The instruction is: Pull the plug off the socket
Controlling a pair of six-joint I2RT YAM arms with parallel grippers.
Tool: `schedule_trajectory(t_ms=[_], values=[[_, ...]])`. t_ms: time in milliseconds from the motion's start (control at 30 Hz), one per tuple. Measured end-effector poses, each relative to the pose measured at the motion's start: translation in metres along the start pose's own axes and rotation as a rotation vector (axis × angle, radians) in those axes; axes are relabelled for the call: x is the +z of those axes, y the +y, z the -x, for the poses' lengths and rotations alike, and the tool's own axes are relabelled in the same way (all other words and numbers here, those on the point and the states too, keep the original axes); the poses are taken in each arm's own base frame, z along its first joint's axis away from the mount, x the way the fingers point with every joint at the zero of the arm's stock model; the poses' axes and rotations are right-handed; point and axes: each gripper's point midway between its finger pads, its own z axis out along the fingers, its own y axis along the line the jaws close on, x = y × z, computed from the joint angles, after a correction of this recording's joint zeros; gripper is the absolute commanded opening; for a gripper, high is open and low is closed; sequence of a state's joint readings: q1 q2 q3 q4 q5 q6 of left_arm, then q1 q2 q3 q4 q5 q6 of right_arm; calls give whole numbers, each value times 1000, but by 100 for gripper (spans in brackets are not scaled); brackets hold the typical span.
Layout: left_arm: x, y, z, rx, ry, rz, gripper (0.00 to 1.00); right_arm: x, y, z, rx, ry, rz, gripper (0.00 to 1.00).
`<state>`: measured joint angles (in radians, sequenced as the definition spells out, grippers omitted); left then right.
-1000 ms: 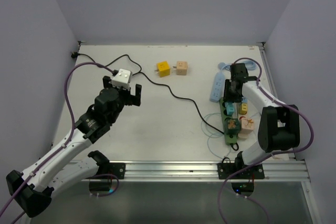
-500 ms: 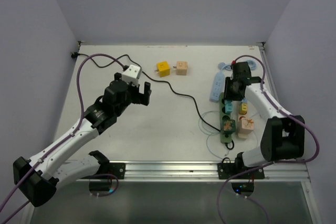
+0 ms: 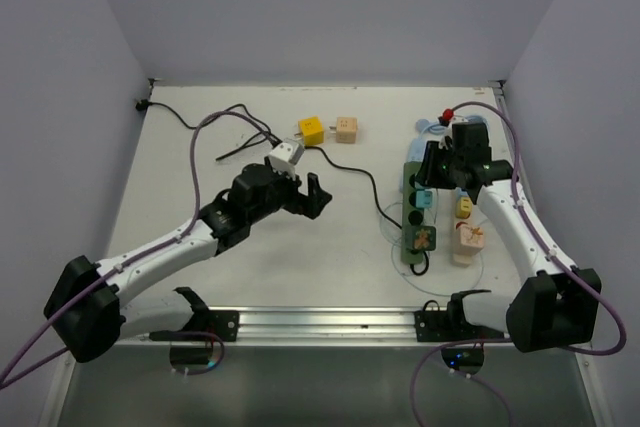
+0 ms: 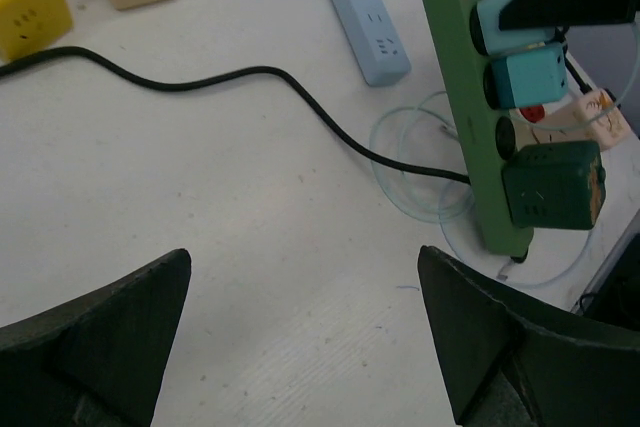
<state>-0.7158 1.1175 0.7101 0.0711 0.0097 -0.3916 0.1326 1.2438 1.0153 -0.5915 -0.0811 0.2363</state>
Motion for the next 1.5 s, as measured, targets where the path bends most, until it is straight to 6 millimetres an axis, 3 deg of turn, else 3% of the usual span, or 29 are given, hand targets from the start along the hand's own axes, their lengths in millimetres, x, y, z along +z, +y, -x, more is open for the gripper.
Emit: schedule_trajectory(t_ms=[133, 267, 567, 733, 933, 1100, 1200, 1233, 1400, 1500], values=[[29, -30, -35, 3, 75, -108, 100, 1, 11, -4, 10, 4, 57, 0], [54, -51, -57, 0, 120, -184, 100, 2, 18, -8, 18, 12, 96, 0], [112, -113, -49, -25, 78, -351, 100, -1, 24, -12, 33, 1, 134, 0], [131, -131, -70, -33, 110, -393, 99, -1, 24, -12, 36, -1, 135, 0], [140, -147, -98, -38, 167, -417, 99, -5, 26, -11, 50, -10, 144, 0], [153, -152, -107, -67, 181, -416, 98, -8, 30, -13, 61, -17, 164, 0], [161, -154, -110, -85, 187, -414, 90, -10, 31, -13, 61, -29, 169, 0], [164, -154, -111, -90, 188, -414, 82, -11, 31, -13, 61, -32, 170, 0], [168, -161, -115, -123, 203, -440, 62, -13, 31, -13, 62, -45, 172, 0], [165, -165, -116, -145, 207, -453, 43, -15, 30, -13, 64, -55, 169, 0]])
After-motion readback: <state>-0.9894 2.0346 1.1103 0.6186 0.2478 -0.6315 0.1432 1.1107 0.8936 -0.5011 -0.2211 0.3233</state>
